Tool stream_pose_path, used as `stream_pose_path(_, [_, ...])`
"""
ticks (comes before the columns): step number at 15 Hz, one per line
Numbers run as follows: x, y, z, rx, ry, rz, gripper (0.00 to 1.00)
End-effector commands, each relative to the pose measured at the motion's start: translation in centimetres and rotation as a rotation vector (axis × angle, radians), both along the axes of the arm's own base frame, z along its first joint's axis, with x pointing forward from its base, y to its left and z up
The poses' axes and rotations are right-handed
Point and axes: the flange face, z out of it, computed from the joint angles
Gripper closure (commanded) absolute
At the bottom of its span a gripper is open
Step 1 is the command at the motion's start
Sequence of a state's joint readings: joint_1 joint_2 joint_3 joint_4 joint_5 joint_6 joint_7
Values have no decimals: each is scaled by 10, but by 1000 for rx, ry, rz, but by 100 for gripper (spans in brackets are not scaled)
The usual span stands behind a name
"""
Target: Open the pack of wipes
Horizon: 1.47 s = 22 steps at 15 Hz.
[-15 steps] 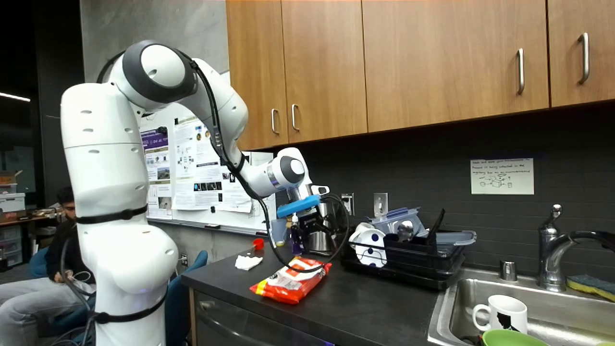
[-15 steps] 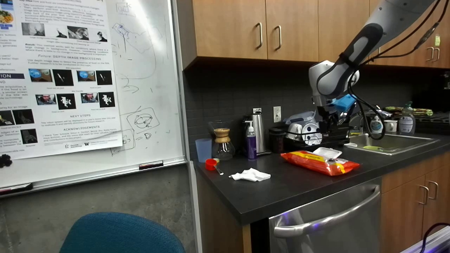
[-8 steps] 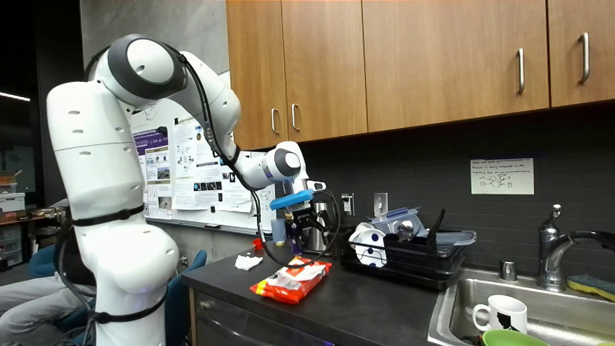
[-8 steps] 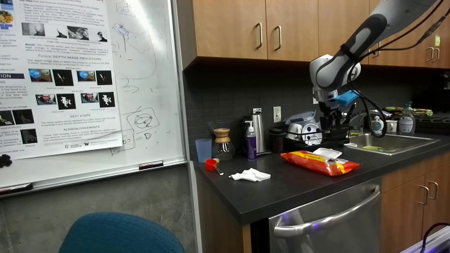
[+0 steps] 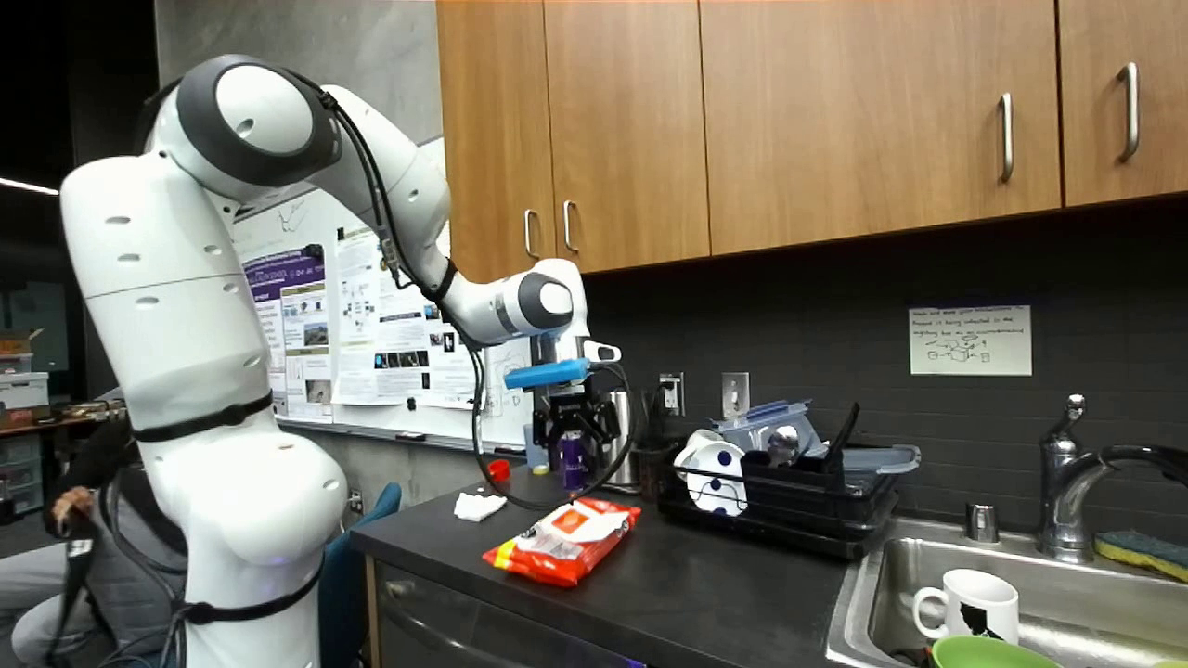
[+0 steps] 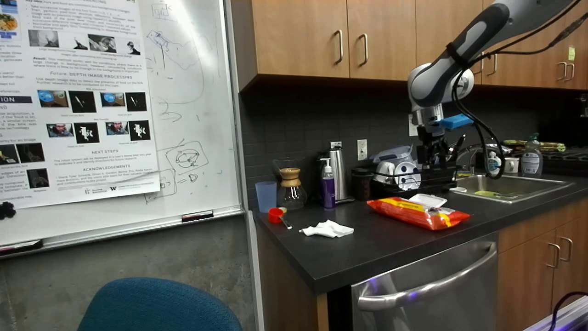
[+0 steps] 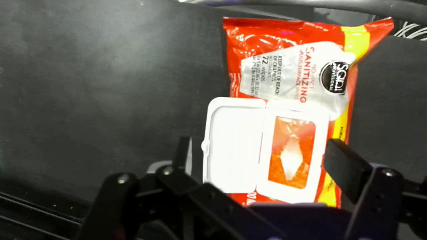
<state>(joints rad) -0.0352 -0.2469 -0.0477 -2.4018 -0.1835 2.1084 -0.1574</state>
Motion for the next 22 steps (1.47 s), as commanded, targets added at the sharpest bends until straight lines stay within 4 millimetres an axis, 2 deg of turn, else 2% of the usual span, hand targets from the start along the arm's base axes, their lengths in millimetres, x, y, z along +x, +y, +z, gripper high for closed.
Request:
stream_pose_path(1, [-15, 3, 10, 49, 2, -1, 0])
stream_pose_path(9, [-38, 1, 26, 72, 0, -37, 0])
stream_pose_path(16, [-55, -1, 43, 172, -51, -83, 0])
stream_pose_path(17, [-57, -2, 45, 169, -54, -84, 0])
stream_pose_path(18, [-47, -2, 39, 143, -45, -90, 0])
stream_pose_path(22, [-52, -3, 42, 145, -54, -93, 0])
